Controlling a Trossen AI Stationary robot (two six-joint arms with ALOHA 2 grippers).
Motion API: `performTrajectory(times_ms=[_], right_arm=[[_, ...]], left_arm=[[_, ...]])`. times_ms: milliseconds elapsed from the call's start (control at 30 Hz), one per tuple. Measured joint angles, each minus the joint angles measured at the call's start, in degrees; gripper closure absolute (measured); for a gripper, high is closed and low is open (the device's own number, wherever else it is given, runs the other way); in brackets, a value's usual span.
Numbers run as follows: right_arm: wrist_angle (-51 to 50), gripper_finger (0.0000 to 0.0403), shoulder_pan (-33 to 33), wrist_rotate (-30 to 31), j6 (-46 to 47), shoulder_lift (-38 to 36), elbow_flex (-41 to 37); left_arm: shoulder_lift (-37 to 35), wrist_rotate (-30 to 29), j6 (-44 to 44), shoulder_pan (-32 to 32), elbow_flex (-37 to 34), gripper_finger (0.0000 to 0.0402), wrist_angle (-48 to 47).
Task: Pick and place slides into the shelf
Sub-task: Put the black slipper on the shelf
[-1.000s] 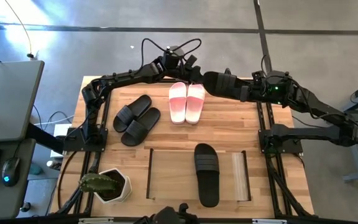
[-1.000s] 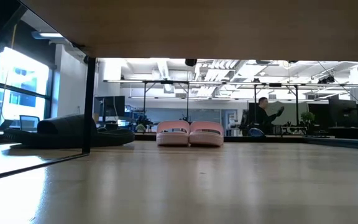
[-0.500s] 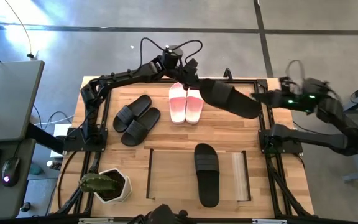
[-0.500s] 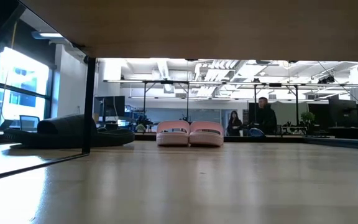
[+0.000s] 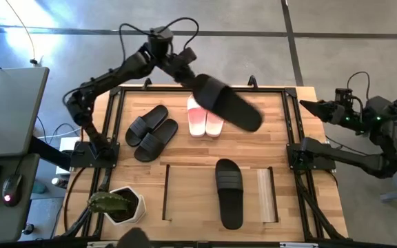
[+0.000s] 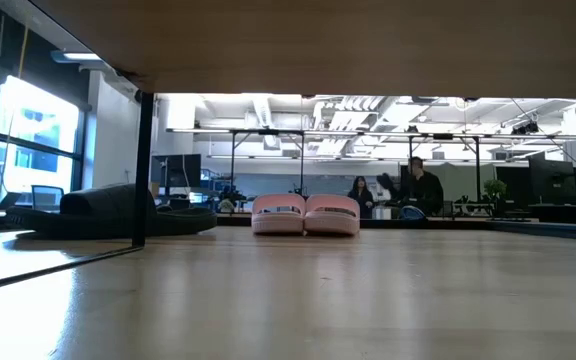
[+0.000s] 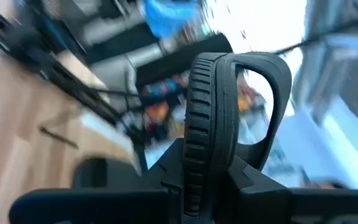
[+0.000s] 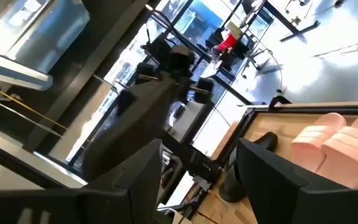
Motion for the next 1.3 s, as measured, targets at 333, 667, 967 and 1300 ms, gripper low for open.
performTrajectory(times_ms=[333,667,967,1300], right_arm=[[-1.9,0.0206,0.0,0.0,-3.5,3.1,0.0],[-1.8,0.0206,0.0,-1.6,-6.4,7.0,0.0],[-1.8,0.0206,0.0,-5.7,-5.9,9.5,0.0],[-1.8,0.0206,0.0,-9.4,-3.4,10.9,-0.1]], left_arm=[[-5.0,0.6,23.4,-3.0,0.0,0.0372,-29.7],[-5.0,-24.3,57.0,-16.2,0.0,0.0373,-66.5],[-3.5,-22.0,60.9,-21.6,0.0,0.0373,-68.0],[5.1,-13.2,56.9,-24.1,0.0,0.0373,-67.3]])
